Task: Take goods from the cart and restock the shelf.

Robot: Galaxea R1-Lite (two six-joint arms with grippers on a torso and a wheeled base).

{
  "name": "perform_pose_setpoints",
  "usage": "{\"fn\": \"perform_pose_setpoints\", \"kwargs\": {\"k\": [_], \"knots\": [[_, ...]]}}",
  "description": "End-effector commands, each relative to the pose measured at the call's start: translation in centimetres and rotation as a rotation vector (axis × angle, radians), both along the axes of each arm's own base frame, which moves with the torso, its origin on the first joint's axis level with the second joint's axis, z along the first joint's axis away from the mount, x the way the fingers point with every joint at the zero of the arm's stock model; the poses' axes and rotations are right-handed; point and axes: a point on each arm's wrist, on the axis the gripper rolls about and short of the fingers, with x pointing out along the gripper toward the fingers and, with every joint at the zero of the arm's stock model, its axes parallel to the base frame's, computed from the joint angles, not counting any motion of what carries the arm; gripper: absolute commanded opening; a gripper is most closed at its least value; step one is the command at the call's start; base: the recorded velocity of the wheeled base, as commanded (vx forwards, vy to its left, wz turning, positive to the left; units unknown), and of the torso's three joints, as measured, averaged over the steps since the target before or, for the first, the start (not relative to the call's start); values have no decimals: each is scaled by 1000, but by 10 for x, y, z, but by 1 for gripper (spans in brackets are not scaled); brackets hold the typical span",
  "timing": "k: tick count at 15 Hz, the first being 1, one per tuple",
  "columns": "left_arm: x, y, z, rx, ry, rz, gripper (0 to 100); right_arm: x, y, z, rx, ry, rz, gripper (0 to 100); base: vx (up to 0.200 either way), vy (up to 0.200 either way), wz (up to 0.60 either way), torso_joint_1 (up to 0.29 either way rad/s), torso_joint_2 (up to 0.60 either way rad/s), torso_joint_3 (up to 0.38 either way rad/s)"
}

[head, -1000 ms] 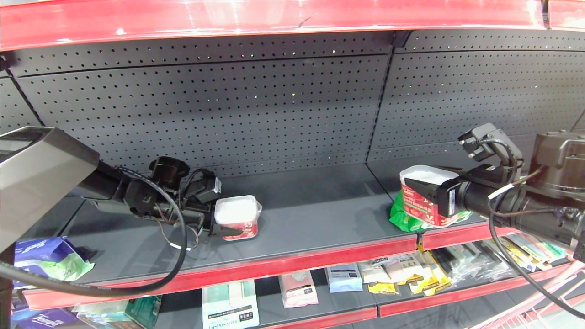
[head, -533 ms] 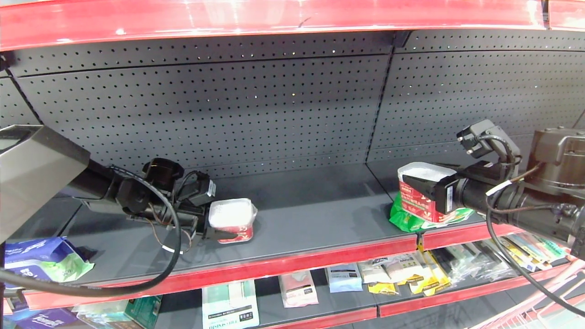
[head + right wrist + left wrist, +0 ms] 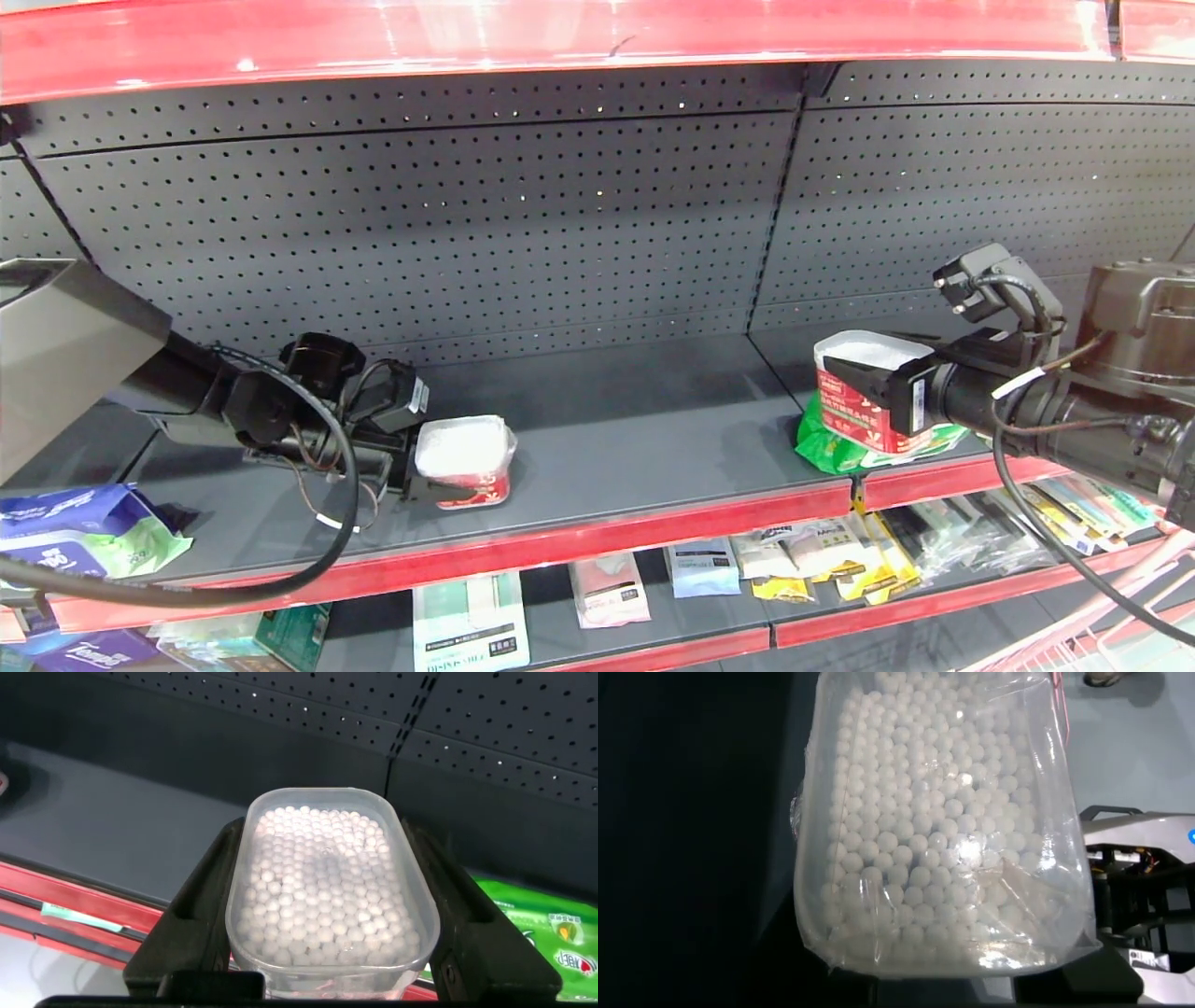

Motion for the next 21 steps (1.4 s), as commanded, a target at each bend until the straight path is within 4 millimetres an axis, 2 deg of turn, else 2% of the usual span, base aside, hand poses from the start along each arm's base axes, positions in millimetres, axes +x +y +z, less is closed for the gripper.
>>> {"fn": "perform_pose_setpoints", "kwargs": {"k": [1,21], "knots": [[-1,0,-5,3,9,-5,0,-1,0,1,1,-5,1,0,0,0,0,0,0,0],[-12,2,-16,21,89,19,0,-1,1,3,-1,-13,-8,0,0,0,0,0,0,0]]}}
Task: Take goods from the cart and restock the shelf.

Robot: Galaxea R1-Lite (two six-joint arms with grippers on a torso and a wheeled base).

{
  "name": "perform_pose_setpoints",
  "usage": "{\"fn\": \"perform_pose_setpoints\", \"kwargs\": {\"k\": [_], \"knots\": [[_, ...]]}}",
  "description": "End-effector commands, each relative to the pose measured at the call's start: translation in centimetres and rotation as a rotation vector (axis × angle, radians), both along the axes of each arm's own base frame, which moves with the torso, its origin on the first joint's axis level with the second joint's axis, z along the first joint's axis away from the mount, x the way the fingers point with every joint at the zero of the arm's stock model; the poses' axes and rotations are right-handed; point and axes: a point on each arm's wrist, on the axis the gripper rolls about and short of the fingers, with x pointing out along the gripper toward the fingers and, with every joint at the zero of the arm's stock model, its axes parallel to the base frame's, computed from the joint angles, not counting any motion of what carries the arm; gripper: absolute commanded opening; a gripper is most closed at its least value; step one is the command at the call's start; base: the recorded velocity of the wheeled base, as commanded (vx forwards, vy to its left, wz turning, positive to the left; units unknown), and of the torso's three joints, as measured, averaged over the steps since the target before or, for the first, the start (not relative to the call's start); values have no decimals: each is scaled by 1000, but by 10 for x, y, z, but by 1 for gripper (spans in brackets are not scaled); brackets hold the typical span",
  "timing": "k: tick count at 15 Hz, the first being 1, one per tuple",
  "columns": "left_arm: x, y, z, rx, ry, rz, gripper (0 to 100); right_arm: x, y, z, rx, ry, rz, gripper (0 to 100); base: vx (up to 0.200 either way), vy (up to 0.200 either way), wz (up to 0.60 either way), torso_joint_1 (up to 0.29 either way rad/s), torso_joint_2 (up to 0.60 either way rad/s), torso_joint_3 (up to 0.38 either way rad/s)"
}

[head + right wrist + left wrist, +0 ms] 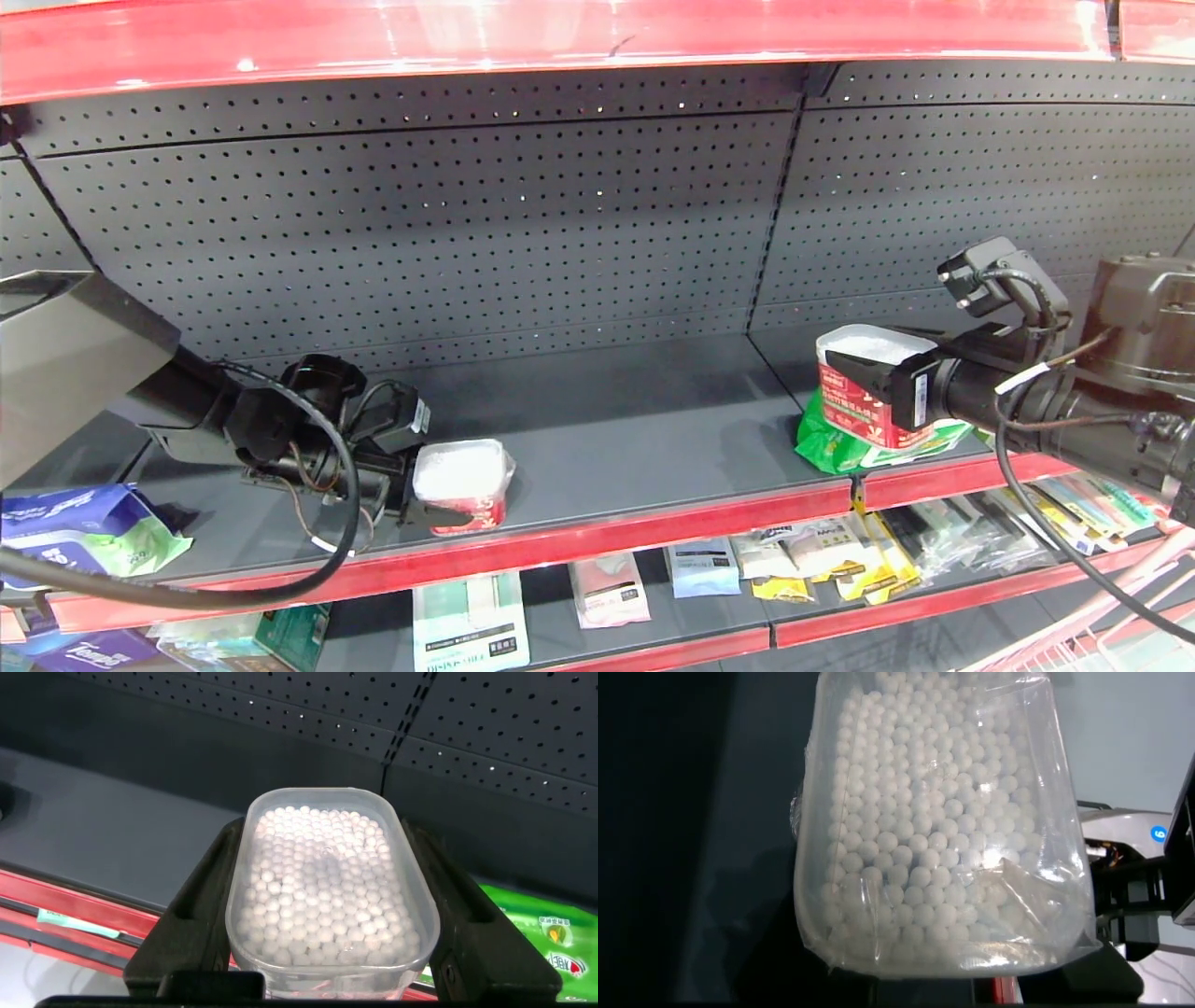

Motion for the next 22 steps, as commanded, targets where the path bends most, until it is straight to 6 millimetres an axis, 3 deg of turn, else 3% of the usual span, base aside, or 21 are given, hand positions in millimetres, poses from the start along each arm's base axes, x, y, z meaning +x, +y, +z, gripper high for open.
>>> {"fn": "perform_pose_setpoints", "kwargs": {"k": [1,21,22], "knots": [[0,0,0,-1,4,3,0,0,0,0,0,0,1,0,0,0,0,0,0,0],[-3,2,-4,-3,28,11,0,2,1,0,2,3,2,0,0,0,0,0,0,0],[-3,2,-4,-3,31,11,100,2,1,0,2,3,2,0,0,0,0,0,0,0]]}}
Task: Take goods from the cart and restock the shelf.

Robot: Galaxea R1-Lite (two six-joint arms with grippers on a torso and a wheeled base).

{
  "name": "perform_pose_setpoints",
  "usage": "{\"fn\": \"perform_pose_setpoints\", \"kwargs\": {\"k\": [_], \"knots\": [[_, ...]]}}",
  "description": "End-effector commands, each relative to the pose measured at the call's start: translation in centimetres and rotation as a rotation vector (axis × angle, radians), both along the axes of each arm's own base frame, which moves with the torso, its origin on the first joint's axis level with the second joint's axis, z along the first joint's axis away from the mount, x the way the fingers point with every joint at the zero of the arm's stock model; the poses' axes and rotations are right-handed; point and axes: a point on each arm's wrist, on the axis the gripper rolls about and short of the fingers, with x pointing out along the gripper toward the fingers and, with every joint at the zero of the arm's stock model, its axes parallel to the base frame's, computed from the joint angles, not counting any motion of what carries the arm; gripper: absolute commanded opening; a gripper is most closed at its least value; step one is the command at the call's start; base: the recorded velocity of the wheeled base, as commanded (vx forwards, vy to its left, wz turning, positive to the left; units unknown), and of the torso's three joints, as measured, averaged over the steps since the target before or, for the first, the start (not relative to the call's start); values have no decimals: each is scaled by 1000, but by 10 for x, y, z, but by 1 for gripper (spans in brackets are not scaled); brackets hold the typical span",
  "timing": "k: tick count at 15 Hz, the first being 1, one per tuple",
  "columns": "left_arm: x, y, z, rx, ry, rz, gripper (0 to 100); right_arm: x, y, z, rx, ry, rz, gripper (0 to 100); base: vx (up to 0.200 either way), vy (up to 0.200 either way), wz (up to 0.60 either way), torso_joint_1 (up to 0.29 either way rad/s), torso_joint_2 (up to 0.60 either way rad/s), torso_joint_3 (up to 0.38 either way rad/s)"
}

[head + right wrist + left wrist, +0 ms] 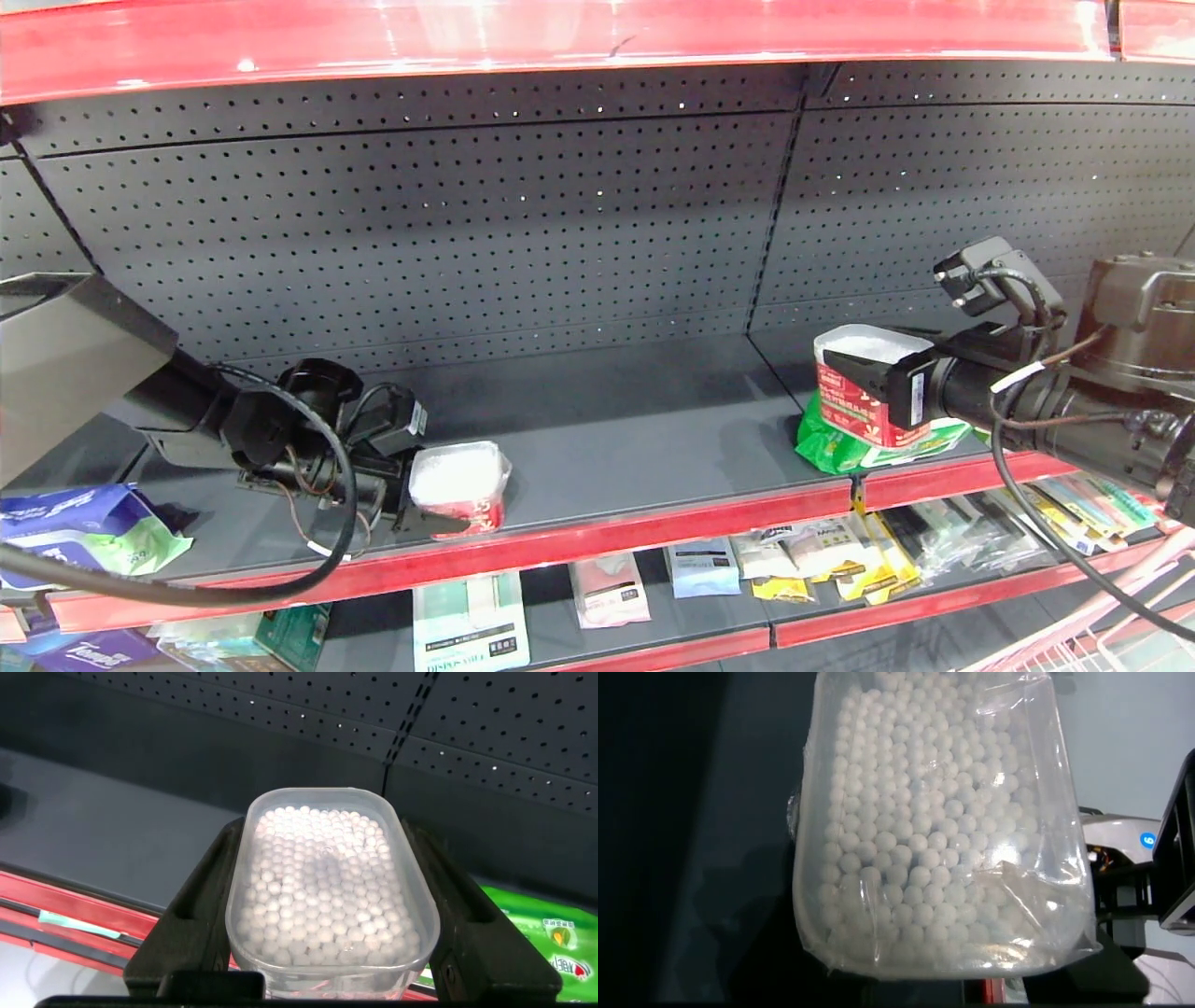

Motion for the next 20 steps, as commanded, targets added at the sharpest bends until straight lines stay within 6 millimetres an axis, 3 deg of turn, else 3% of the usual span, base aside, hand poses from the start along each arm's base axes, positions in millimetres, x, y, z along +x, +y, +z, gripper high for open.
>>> {"fn": "perform_pose_setpoints", "kwargs": {"k": [1,7,20], "knots": [[0,0,-1,-1,2,0,100,0,0,0,0,0,1,0,0,0,0,0,0,0],[0,1,2,-1,-8,3,100,-1,0,1,1,-3,1,0,0,0,0,0,0,0],[-9,7,40,-41,-91,13,100,-1,0,3,-2,-13,0,0,0,0,0,0,0,0]]}}
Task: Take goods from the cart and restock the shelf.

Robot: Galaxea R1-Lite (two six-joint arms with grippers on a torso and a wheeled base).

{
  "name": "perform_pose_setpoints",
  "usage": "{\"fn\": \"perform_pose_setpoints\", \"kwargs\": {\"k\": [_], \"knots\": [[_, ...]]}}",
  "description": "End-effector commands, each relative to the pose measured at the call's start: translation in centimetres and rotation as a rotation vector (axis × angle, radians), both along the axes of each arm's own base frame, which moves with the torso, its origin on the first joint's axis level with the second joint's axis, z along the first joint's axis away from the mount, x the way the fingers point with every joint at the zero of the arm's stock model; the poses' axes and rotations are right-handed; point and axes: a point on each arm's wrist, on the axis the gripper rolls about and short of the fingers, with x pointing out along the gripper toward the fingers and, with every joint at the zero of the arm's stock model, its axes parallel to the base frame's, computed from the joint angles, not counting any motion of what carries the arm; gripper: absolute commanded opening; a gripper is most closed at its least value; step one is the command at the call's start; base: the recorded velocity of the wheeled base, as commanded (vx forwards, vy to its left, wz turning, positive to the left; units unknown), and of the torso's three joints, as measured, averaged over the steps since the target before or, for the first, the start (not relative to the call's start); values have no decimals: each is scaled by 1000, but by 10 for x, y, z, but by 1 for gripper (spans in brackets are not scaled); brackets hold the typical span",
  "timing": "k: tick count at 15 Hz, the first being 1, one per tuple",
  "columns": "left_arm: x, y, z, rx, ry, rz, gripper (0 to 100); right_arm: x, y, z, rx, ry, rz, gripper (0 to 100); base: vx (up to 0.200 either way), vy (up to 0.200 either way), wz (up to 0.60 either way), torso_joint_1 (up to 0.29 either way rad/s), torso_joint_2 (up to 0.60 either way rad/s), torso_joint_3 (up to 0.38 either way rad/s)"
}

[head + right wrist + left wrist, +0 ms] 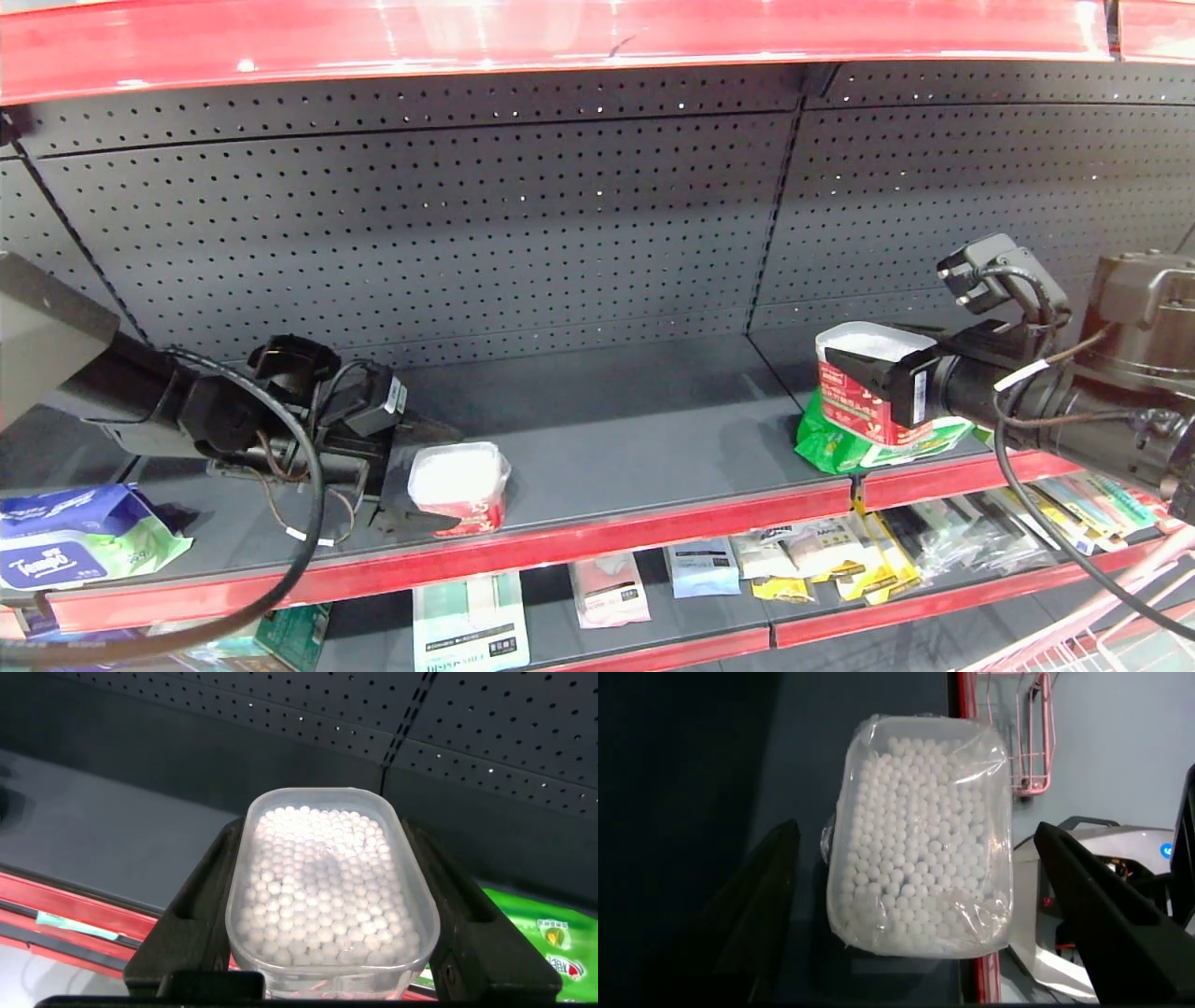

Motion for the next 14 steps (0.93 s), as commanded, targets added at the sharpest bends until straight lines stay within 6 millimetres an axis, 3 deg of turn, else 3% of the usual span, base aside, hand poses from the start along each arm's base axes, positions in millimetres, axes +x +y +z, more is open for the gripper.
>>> {"fn": "perform_pose_setpoints", "kwargs": {"k": [1,7,11,14], "knots": [[-2,0,11,-7,-15,10,100,1,1,2,2,-7,1,0,0,0,0,0,0,0],[-1,-8,22,-23,-11,11,100,0,0,-1,-2,1,1,0,0,0,0,0,0,0],[15,-13,32,-74,-51,63,100,0,0,1,-1,-4,1,0,0,0,0,0,0,0],[27,-28,41,-140,-71,127,100,0,0,1,-1,-3,3,0,0,0,0,0,0,0]]}}
